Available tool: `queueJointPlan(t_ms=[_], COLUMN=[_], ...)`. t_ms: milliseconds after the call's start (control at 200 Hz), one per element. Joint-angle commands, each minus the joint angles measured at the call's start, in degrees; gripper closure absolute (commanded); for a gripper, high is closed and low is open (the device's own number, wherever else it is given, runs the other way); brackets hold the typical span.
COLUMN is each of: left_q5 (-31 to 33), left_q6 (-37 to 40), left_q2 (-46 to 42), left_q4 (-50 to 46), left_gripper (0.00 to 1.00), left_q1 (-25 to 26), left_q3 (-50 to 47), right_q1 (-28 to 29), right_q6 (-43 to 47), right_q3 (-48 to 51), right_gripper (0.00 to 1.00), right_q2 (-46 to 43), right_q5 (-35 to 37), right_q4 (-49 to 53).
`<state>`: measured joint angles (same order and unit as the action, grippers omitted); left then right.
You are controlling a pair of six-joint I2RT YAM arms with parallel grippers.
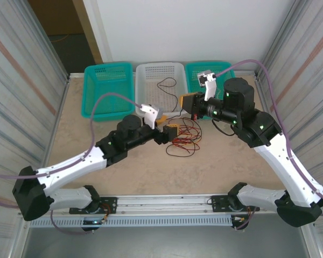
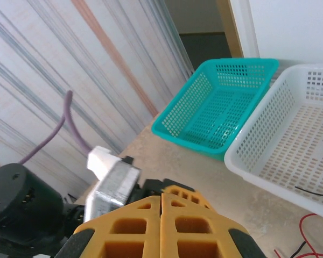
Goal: Untangle the cables
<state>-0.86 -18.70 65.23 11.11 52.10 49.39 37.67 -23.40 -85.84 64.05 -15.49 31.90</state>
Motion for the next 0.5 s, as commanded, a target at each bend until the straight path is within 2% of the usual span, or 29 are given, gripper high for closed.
queueJointPlan(t_ms=[0,105,160,311,496], left_q5=[4.95,7.36,6.68,3.51,6.14], left_q6=[-2.93,-8.35,-11.53,-17.42,-22.04], left_q2=[-4.74,-7.18,-7.41,-5.90,-3.75], left_q4=[-2.43,-5.40,-7.32,-5.95,-6.87], left_gripper=[0.13,0.08,0.08,0.11,0.18], left_q1=[-1.37,-3.09,-4.06,-4.00,-3.32], left_q3=[-1.74,-2.48,-2.40,-3.95,-6.09], right_q1=[-0.51,-0.58,-0.59,-0.63,-0.67], right_q6=[-0.87,-0.84,-0.69,-0.93,-1.04], right_q3=[-0.08,0.54,0.84,1.64,1.97], right_gripper=[1.00,1.00,1.00,1.00,1.00], right_q2=[-1.17,-1.23,-1.30,-1.21,-1.30], right_q5=[-1.33,-0.97,-0.86,-0.29,-0.07], right_q4=[-1.31,-1.05,-1.05,-1.74,-2.24])
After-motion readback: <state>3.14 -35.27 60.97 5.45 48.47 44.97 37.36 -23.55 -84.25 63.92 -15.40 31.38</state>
